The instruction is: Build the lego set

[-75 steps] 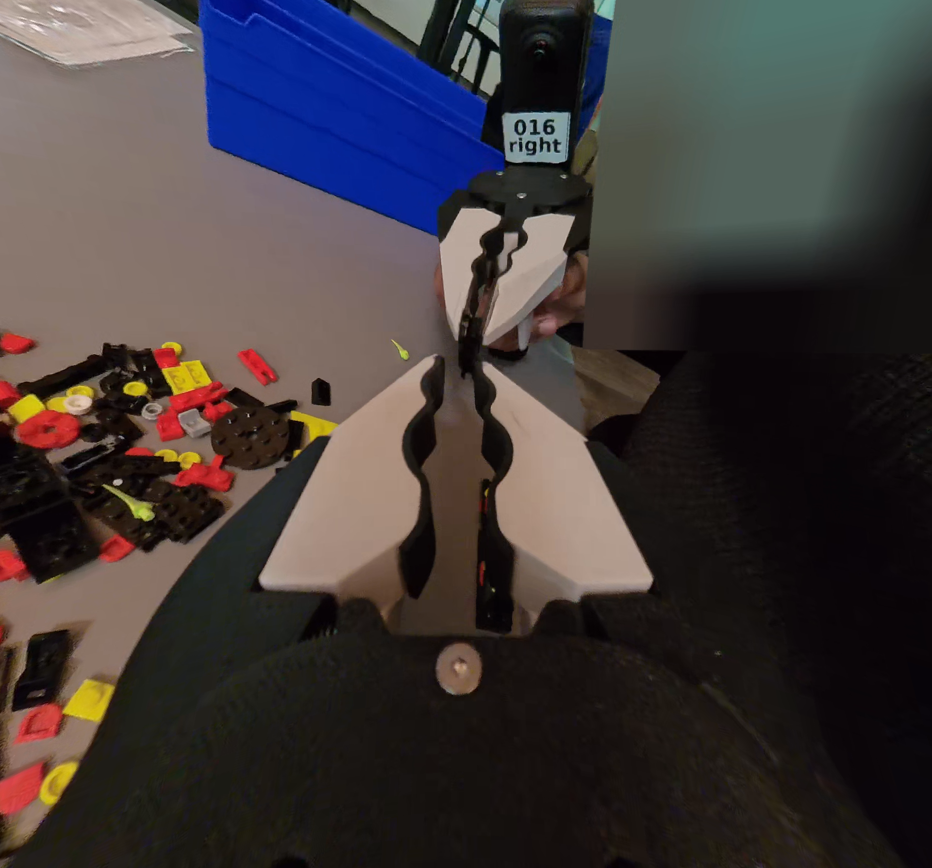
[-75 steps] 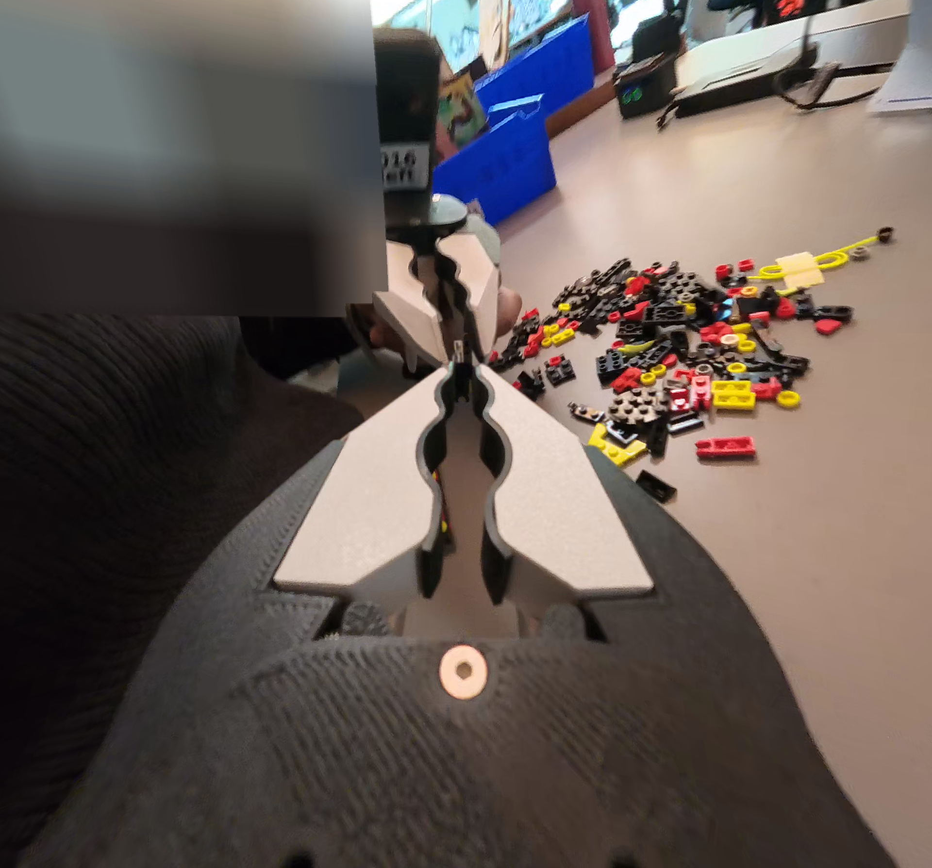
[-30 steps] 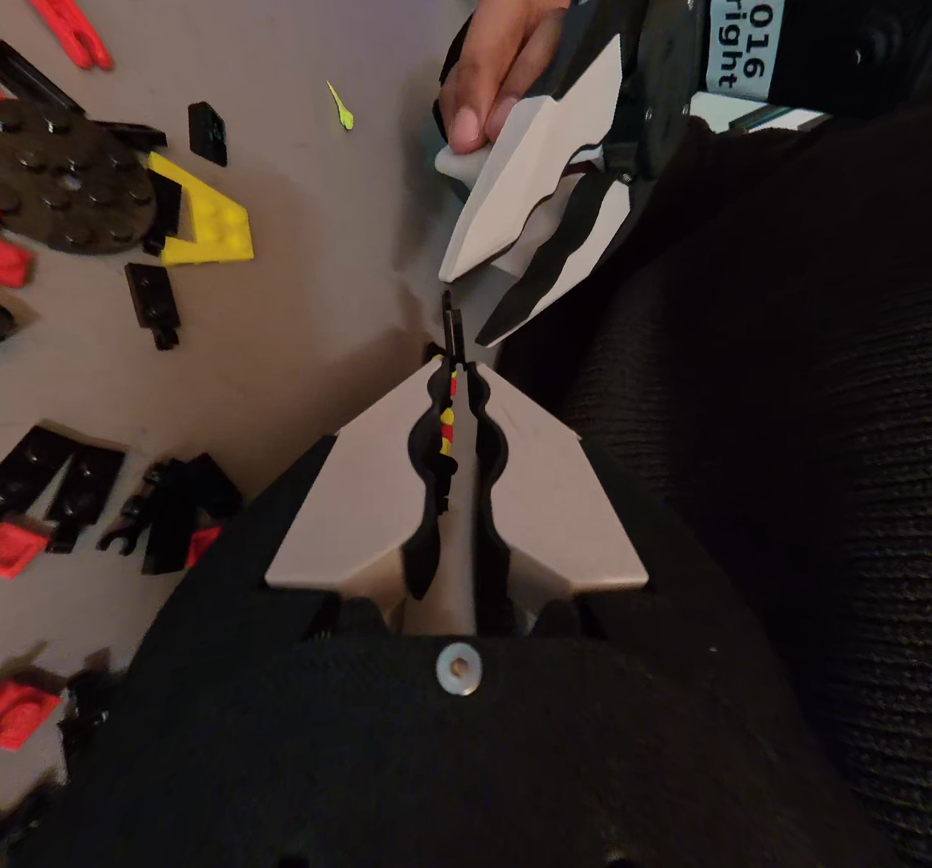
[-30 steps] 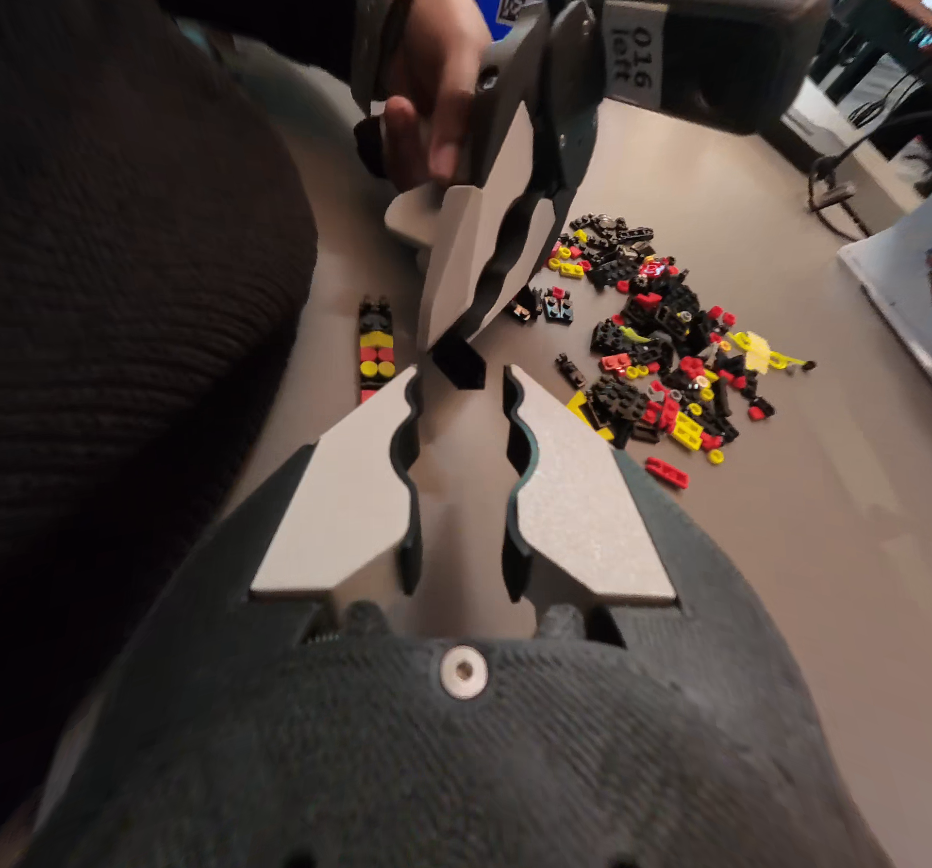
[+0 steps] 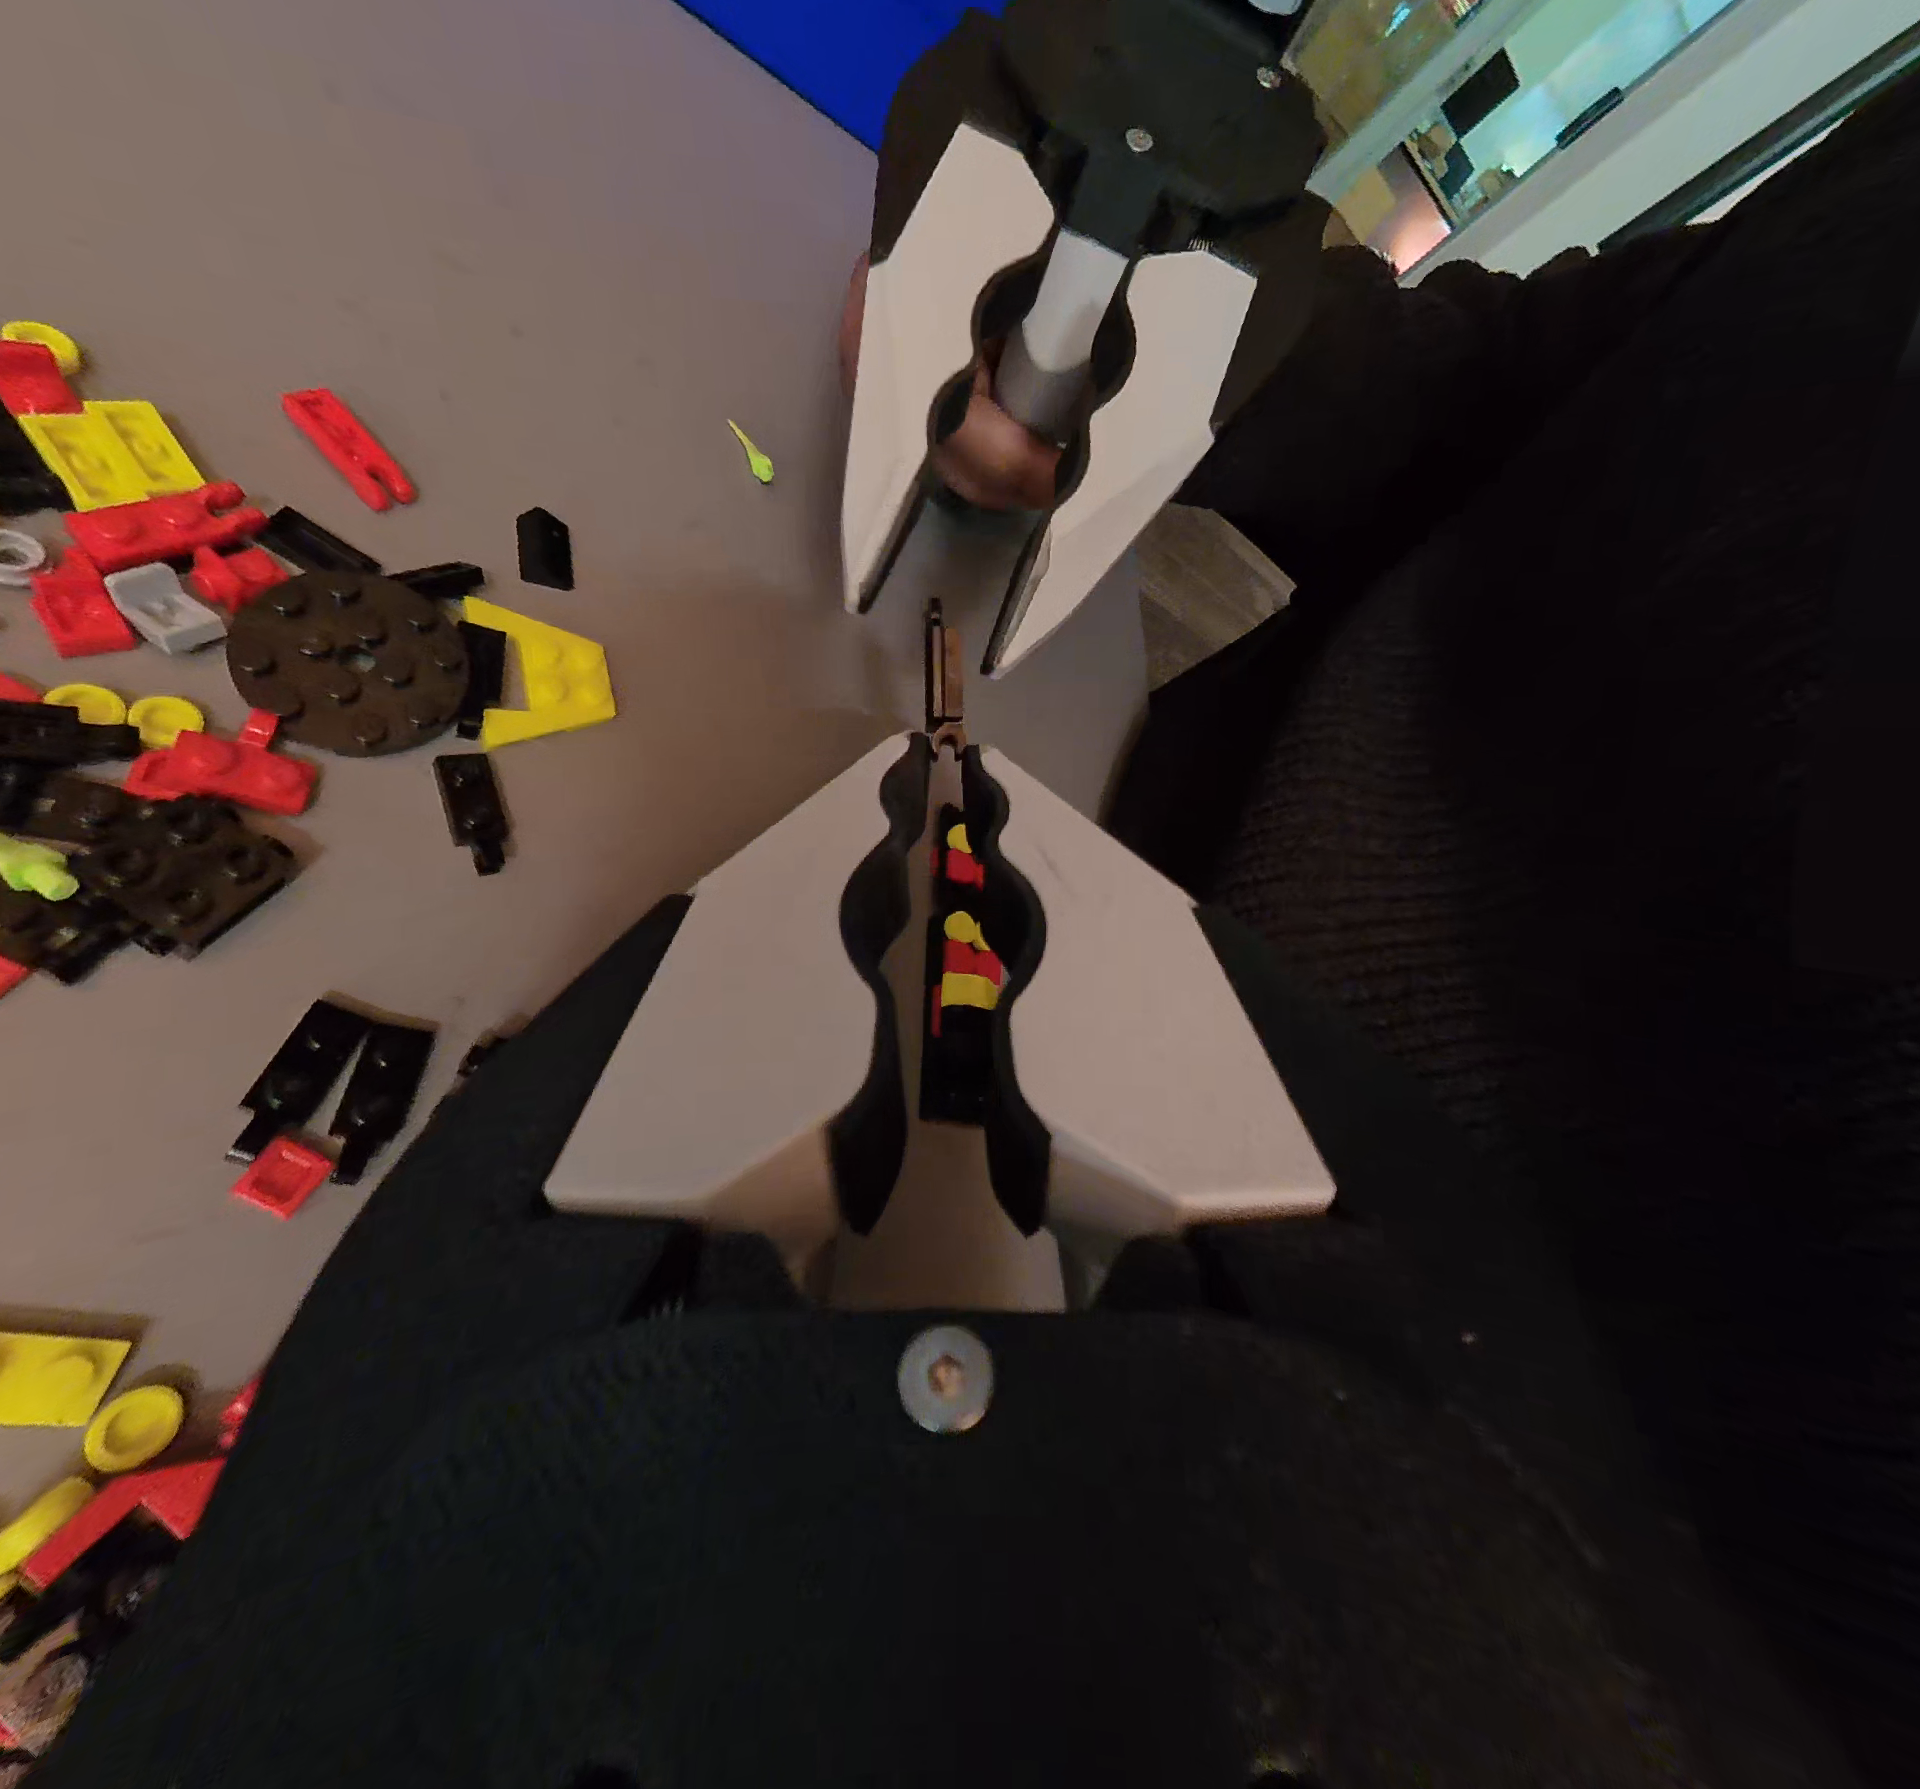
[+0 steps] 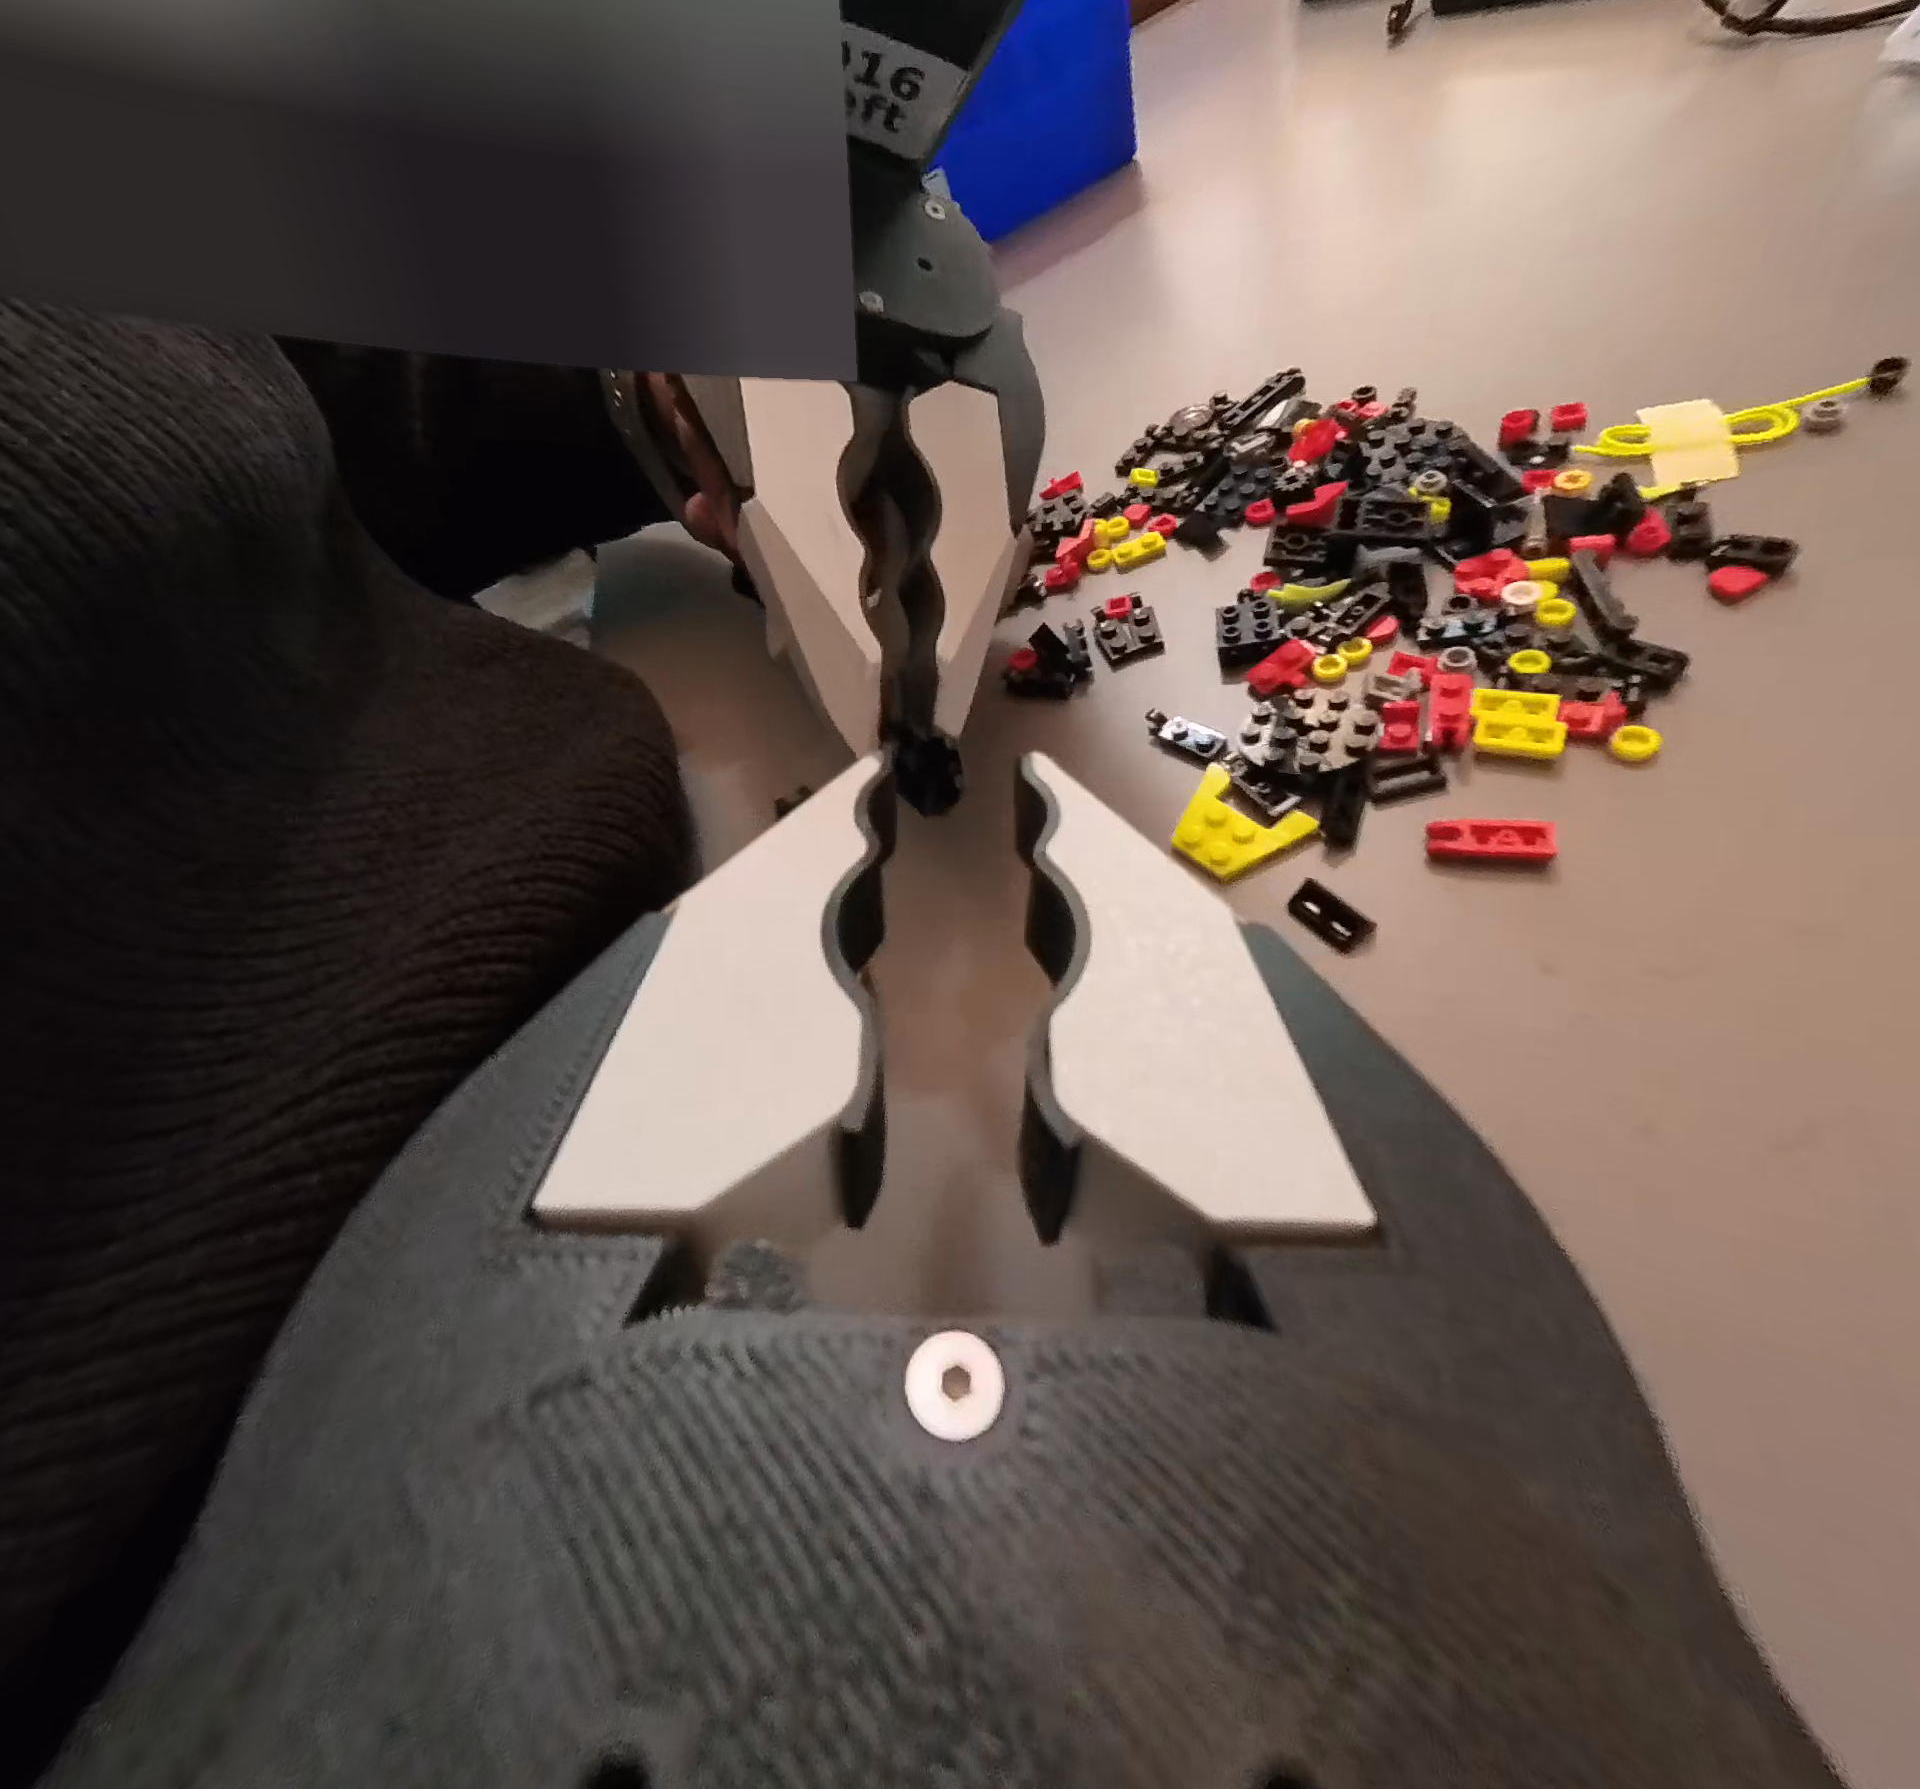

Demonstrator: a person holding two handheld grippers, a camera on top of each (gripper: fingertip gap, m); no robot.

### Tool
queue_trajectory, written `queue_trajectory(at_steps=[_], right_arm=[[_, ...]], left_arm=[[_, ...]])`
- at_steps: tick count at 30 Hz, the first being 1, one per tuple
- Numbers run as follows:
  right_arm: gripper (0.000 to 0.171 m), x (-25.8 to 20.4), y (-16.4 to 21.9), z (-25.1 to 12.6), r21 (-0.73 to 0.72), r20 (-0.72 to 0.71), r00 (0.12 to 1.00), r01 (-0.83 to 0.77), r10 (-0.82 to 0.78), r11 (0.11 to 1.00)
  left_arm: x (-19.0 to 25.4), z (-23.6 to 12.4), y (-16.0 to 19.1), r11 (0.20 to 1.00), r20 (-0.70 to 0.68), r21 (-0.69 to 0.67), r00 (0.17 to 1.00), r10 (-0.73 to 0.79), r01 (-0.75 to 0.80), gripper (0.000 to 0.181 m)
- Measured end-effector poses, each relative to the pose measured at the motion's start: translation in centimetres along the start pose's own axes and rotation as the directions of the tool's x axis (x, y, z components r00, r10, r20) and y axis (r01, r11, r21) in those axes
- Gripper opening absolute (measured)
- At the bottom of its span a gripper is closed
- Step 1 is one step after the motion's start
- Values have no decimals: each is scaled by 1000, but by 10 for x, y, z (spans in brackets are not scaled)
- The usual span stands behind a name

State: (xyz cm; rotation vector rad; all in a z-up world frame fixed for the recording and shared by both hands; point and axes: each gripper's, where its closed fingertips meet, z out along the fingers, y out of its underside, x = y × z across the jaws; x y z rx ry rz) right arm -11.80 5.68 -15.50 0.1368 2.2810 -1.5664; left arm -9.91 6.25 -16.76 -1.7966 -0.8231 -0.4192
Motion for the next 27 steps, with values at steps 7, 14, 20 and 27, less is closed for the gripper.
queue_trajectory(at_steps=[7,14,20,27], right_arm=[[5,5,-3,-2,11,-21,1000,-21,21,1000],[5,25,14,-3,-145,-191,968,136,-162,980],[5,29,38,9,-389,-238,842,374,-484,842],[9,16,50,21,-454,-172,766,497,-619,740]], left_arm=[[-12,-4,-6,999,102,26,995,20,-23,14],[-37,-19,-18,995,247,101,969,-8,-18,12],[-46,-32,-26,989,326,140,946,2,-50,9],[-49,-37,-27,987,349,150,937,-6,-49,7]])
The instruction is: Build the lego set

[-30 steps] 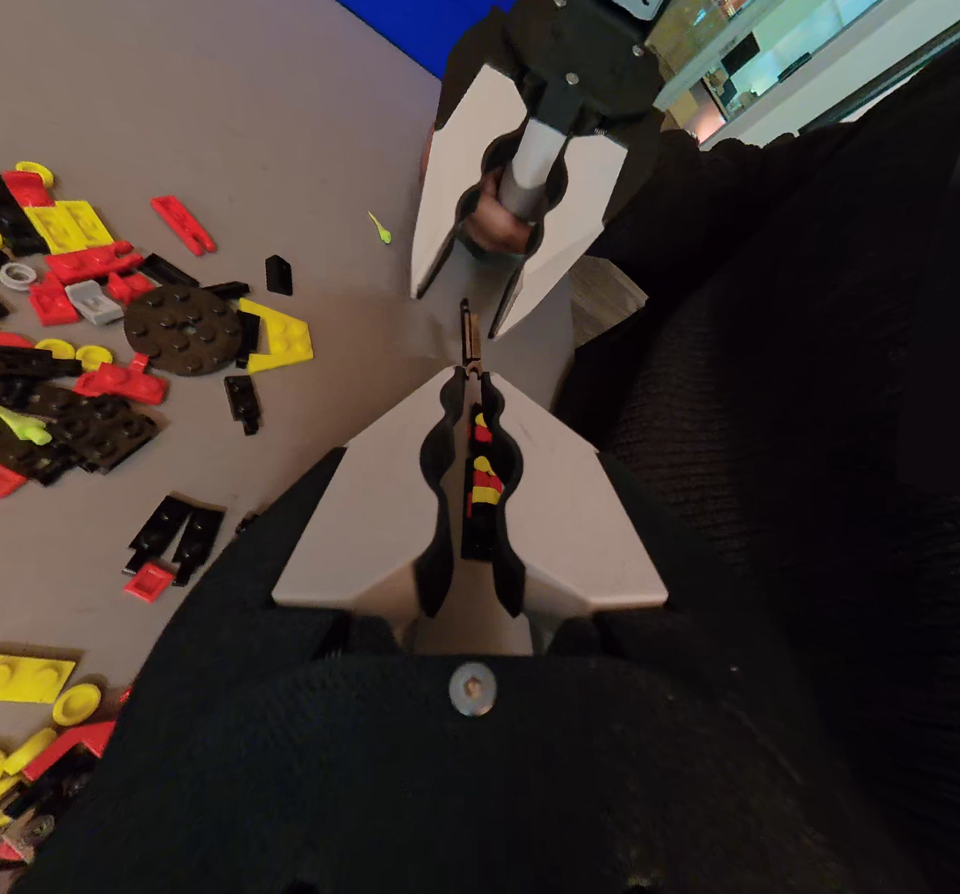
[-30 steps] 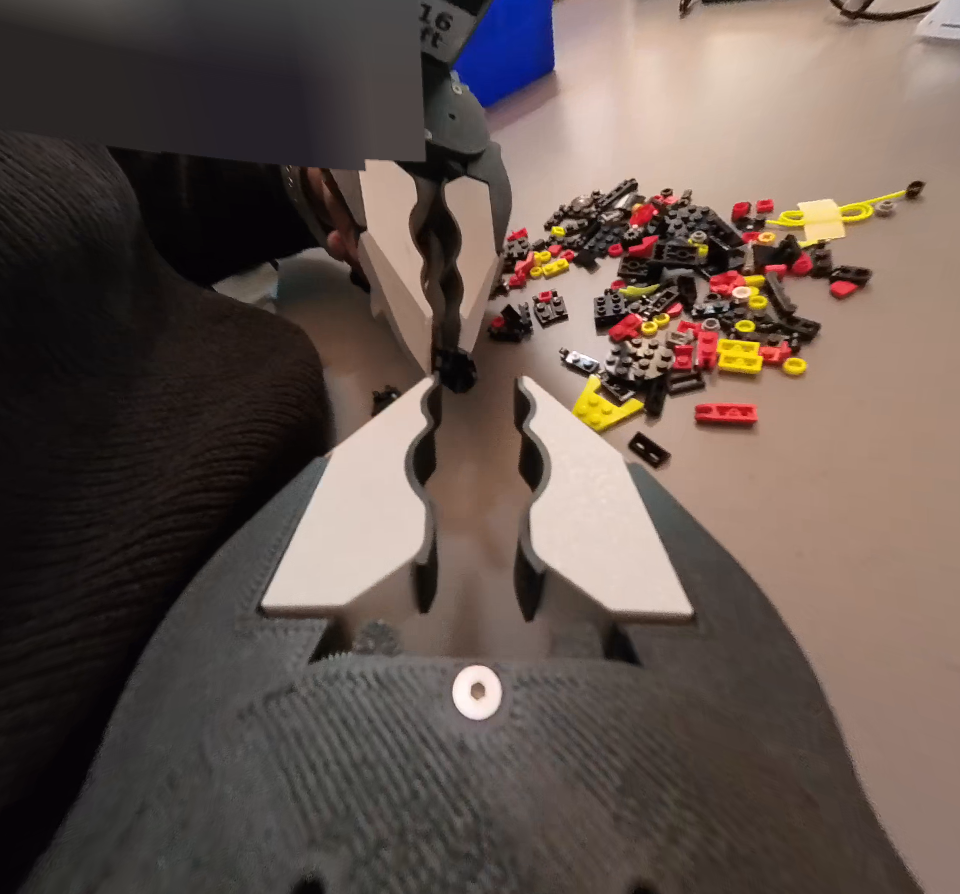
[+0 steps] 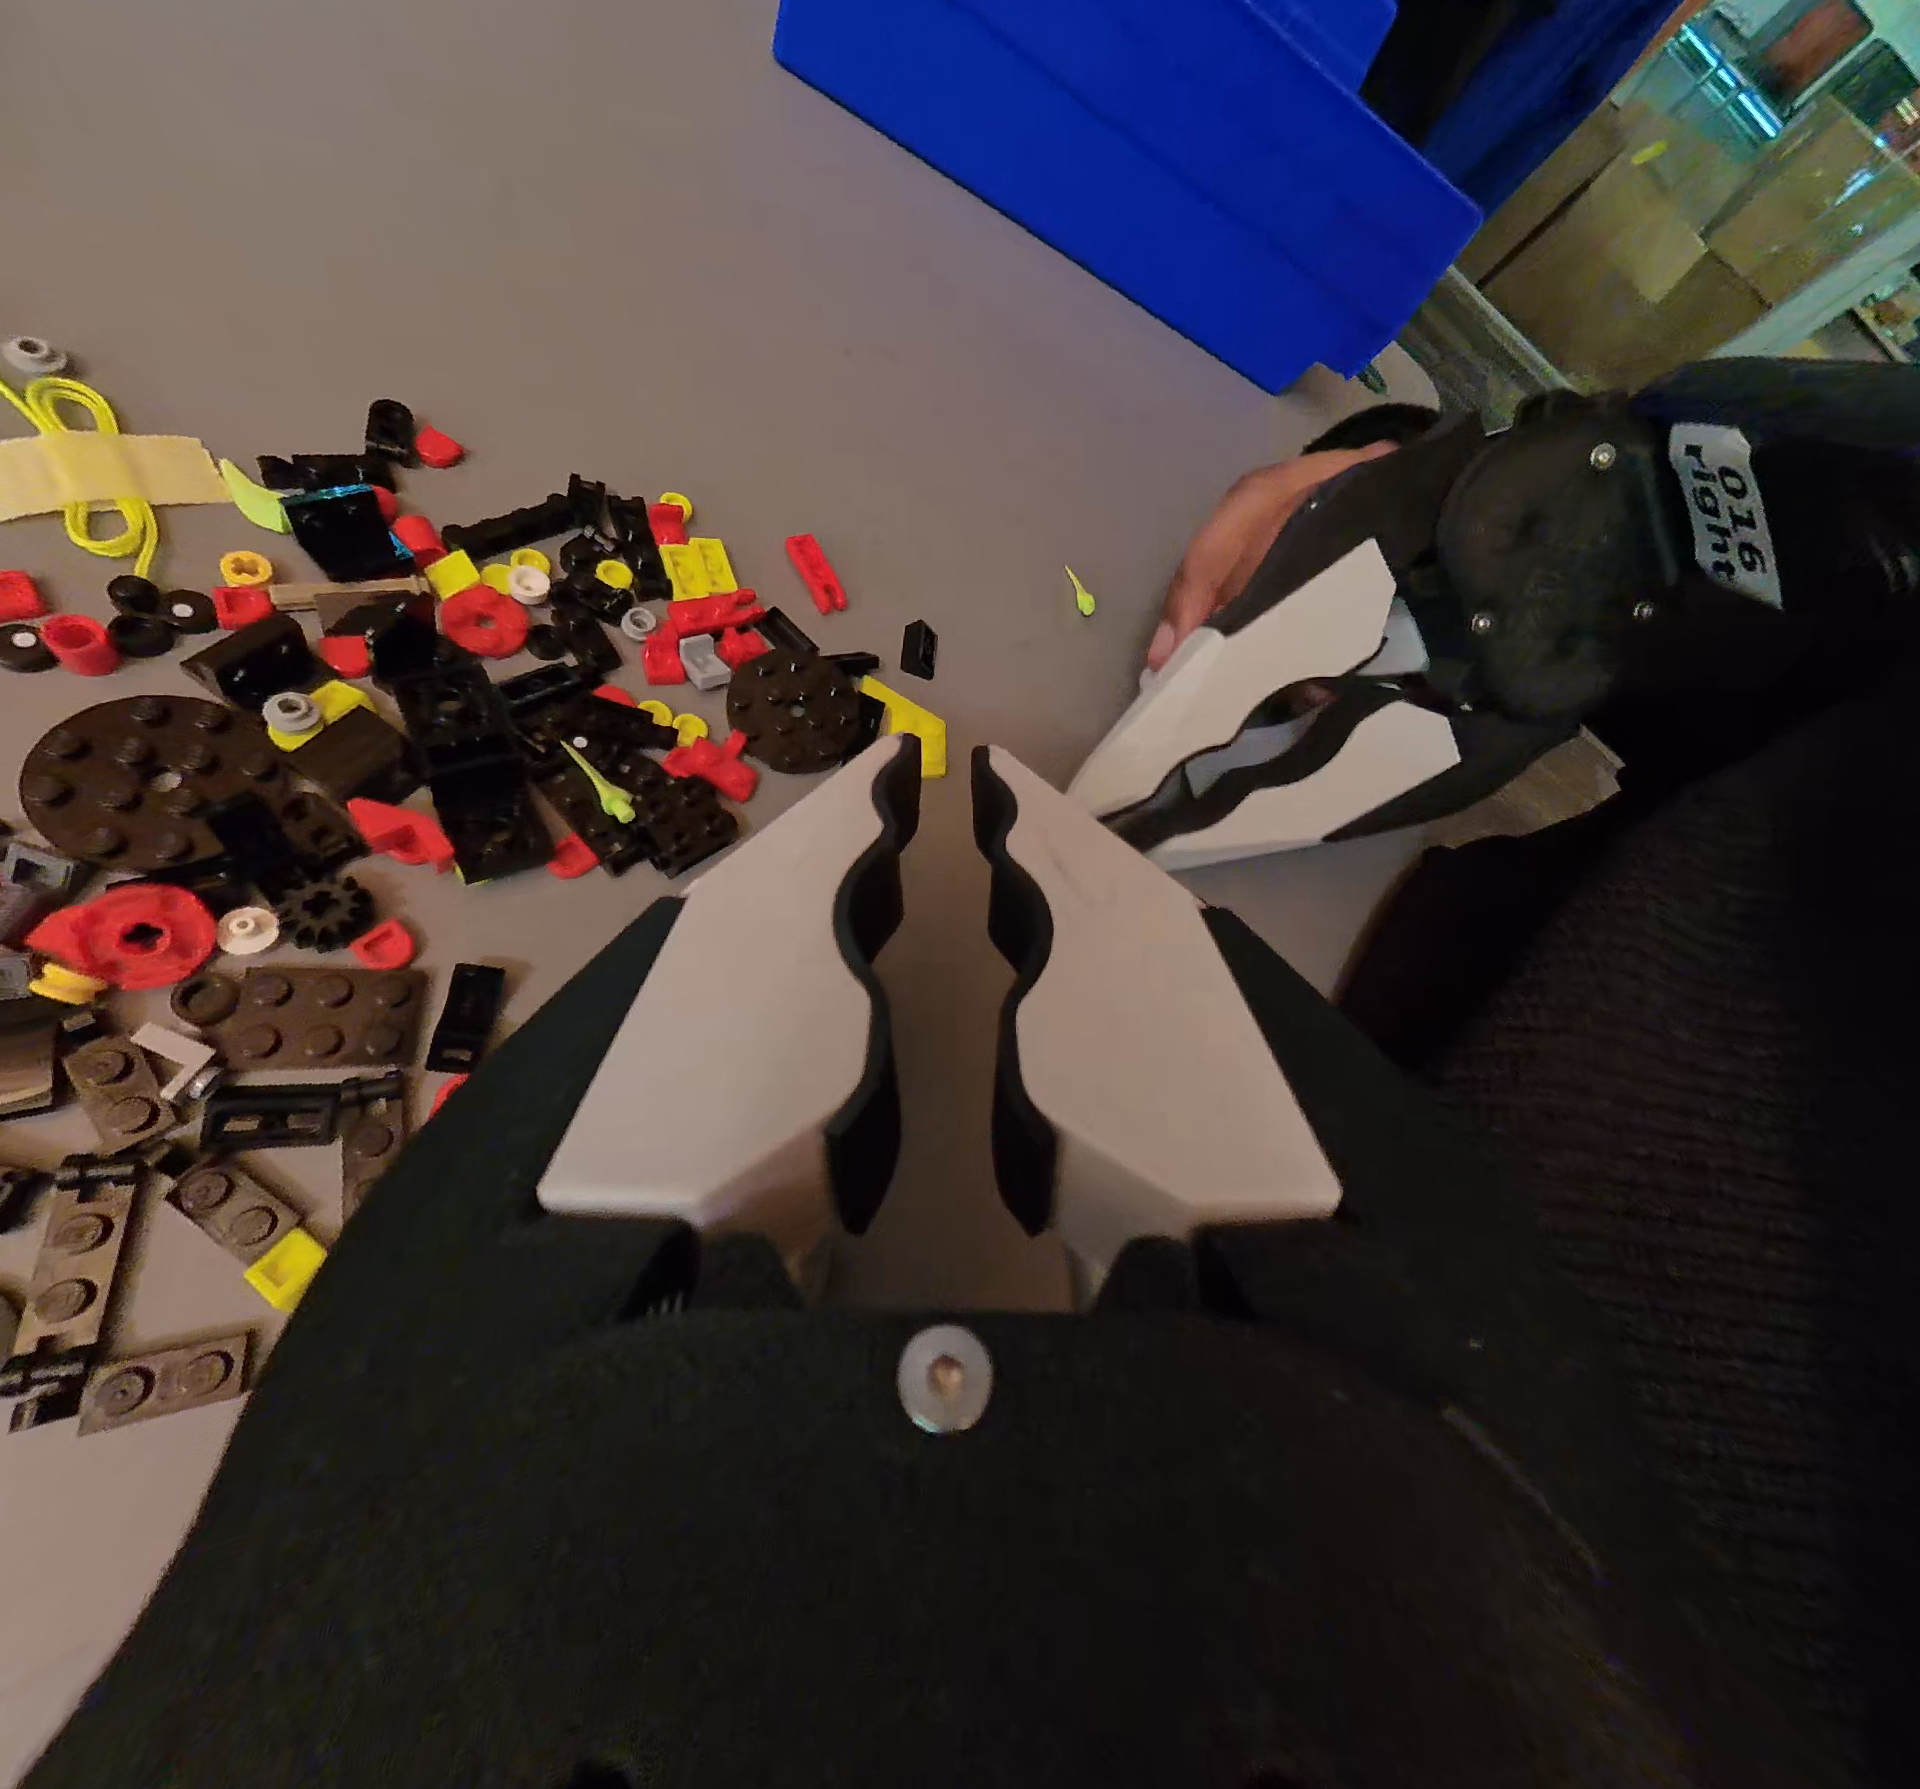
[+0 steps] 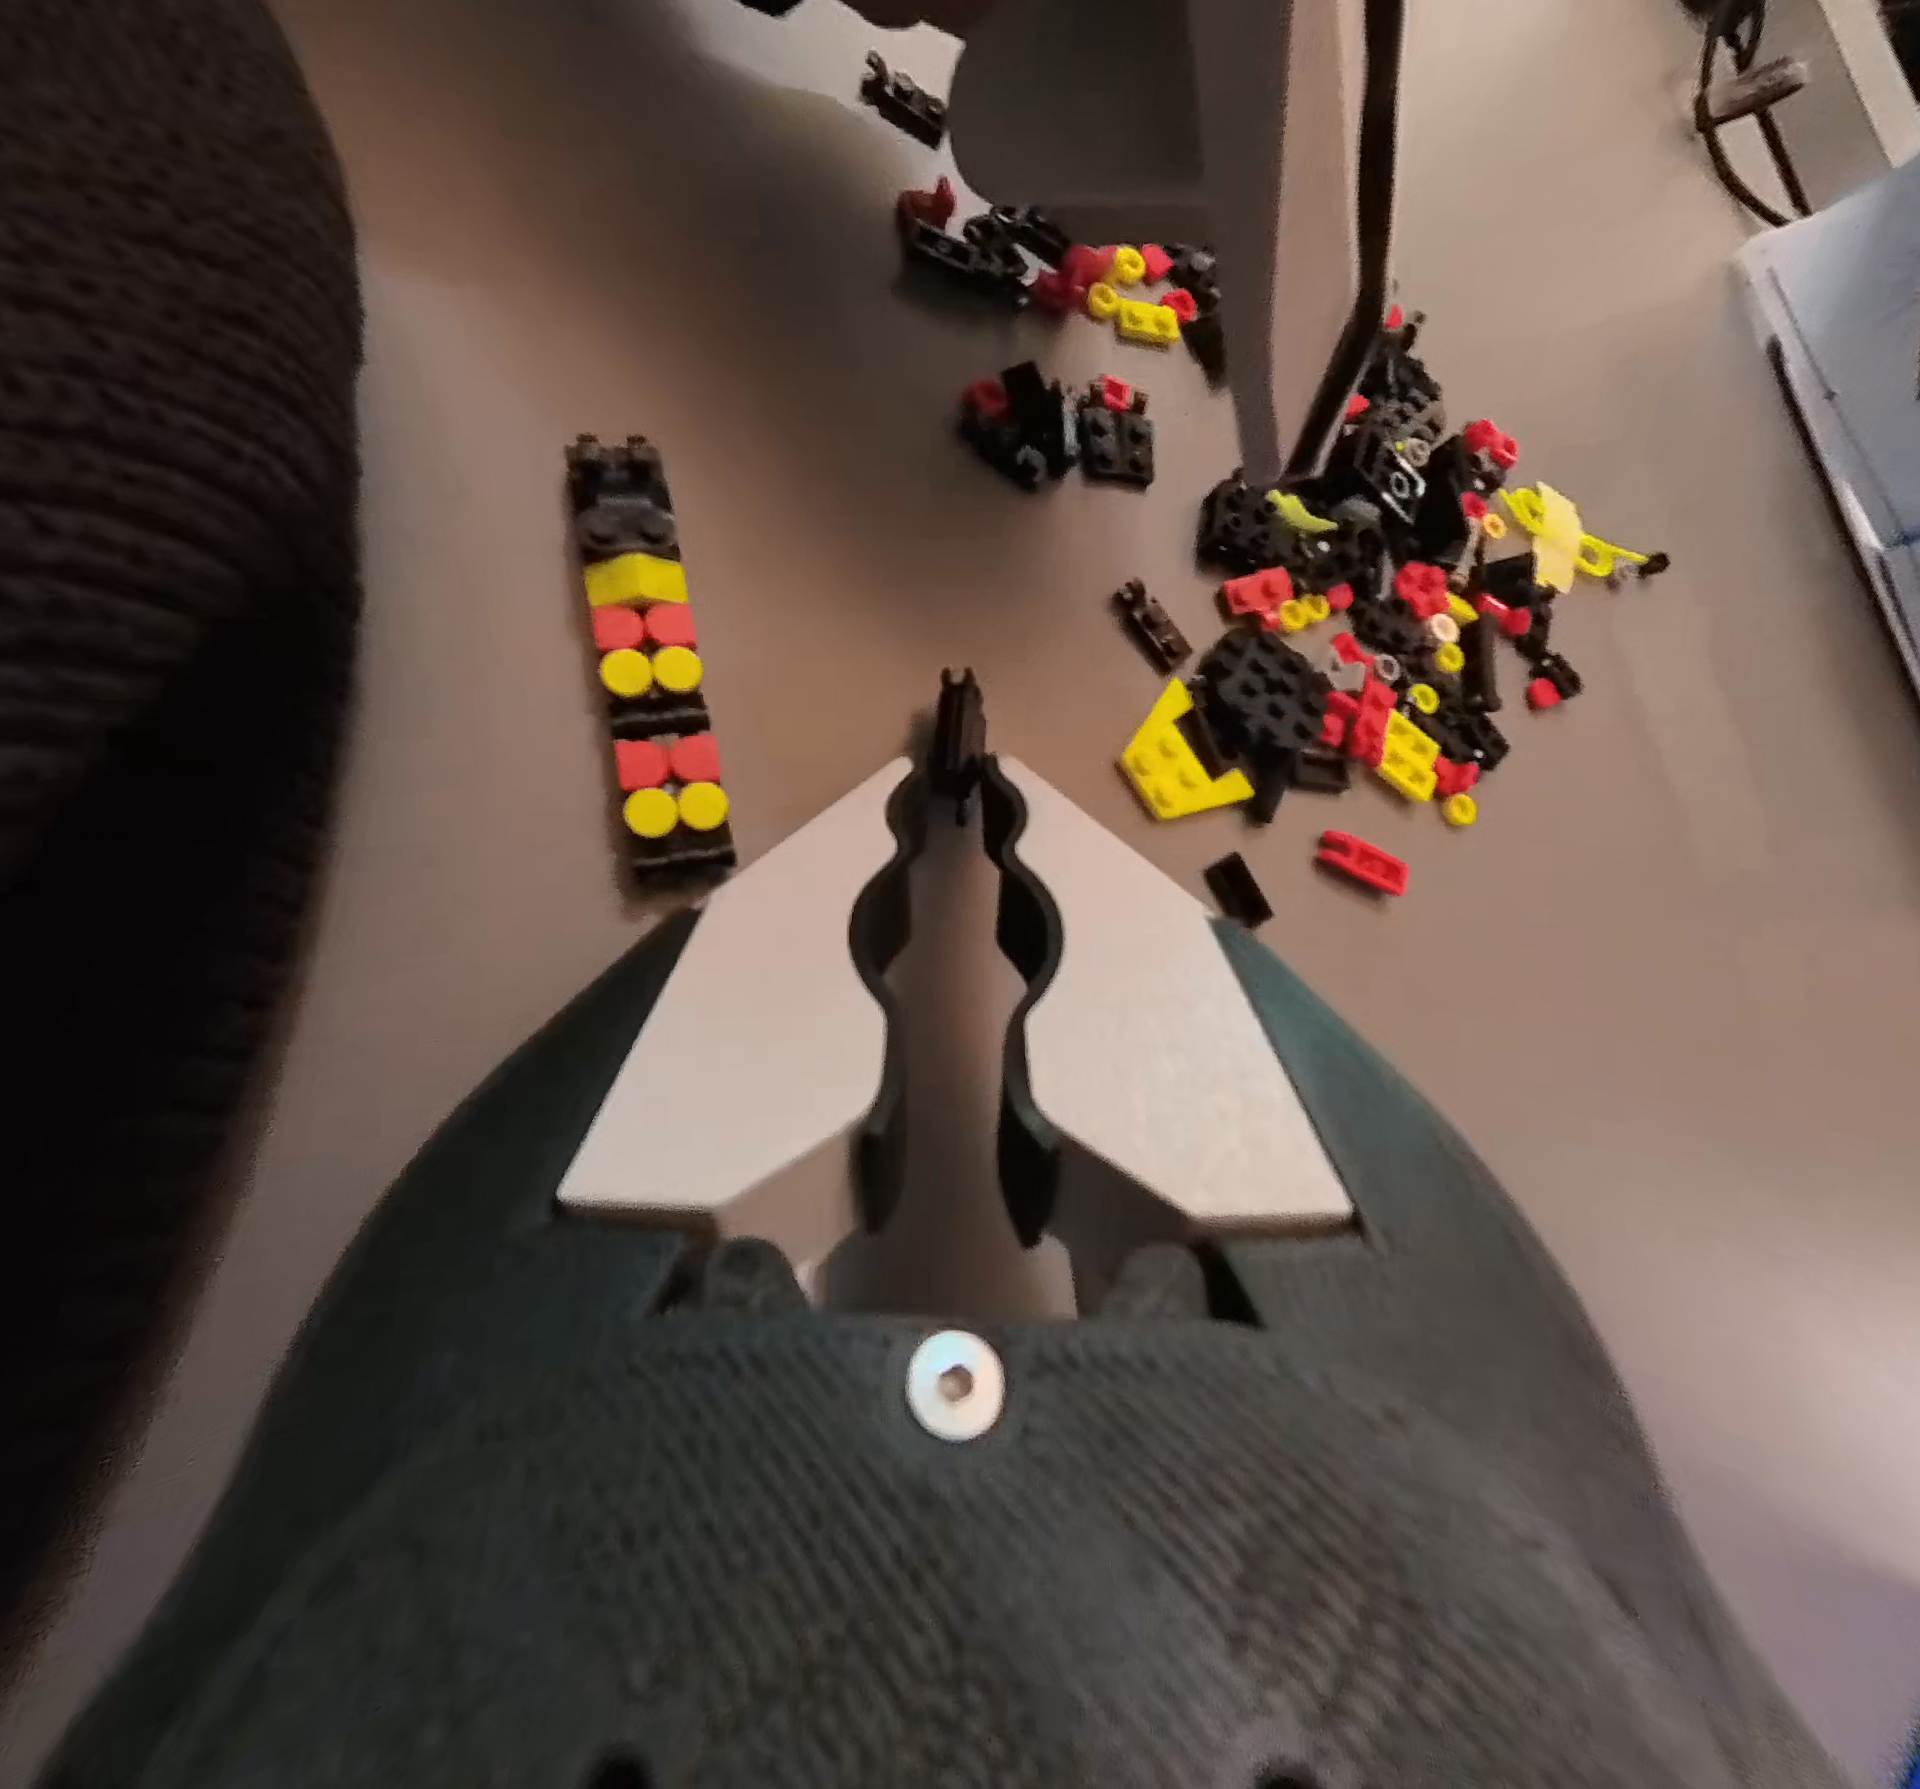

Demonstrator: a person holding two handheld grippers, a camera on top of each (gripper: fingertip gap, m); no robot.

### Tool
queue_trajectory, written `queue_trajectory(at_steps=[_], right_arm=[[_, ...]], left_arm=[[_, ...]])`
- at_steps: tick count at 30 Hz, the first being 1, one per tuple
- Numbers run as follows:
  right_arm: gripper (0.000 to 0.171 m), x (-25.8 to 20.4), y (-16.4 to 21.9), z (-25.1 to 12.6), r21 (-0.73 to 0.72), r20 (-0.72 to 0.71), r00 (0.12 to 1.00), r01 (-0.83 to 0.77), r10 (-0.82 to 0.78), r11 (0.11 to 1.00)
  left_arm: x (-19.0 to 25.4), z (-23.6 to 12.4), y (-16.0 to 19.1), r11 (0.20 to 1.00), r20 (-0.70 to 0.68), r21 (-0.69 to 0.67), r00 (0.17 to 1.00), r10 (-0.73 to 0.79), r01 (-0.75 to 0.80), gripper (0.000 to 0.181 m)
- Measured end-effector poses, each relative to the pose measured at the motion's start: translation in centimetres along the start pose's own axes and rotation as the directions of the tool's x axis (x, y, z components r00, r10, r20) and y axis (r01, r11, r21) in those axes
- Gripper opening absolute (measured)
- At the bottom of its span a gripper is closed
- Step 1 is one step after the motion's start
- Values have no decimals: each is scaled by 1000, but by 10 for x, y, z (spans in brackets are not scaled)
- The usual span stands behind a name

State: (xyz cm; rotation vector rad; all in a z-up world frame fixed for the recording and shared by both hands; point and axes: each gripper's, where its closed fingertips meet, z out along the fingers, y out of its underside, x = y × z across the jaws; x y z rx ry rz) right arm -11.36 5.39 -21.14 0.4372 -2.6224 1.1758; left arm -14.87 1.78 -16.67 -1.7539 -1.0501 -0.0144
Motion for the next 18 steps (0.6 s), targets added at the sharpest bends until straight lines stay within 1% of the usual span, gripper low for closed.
queue_trajectory(at_steps=[3,8,12,14,16,18], right_arm=[[11,-5,-7,-1,34,40,999,-37,35,999],[17,-5,-13,-8,84,108,983,-161,152,983],[18,12,-15,-17,125,79,969,-244,236,962],[17,27,-10,-21,130,37,951,-310,308,942],[14,50,10,-23,84,-61,901,-424,430,902],[13,60,23,-24,73,-58,839,-536,541,841]], left_arm=[[0,0,0,1000,6,1,1000,2,-2,7],[2,-1,0,1000,21,-2,1000,14,-14,7],[4,-4,1,1000,49,4,999,24,-24,7],[6,-7,2,1000,63,13,998,21,-22,7],[9,-9,2,1000,72,24,997,12,-14,7],[15,-10,0,999,75,37,997,10,-12,7]])
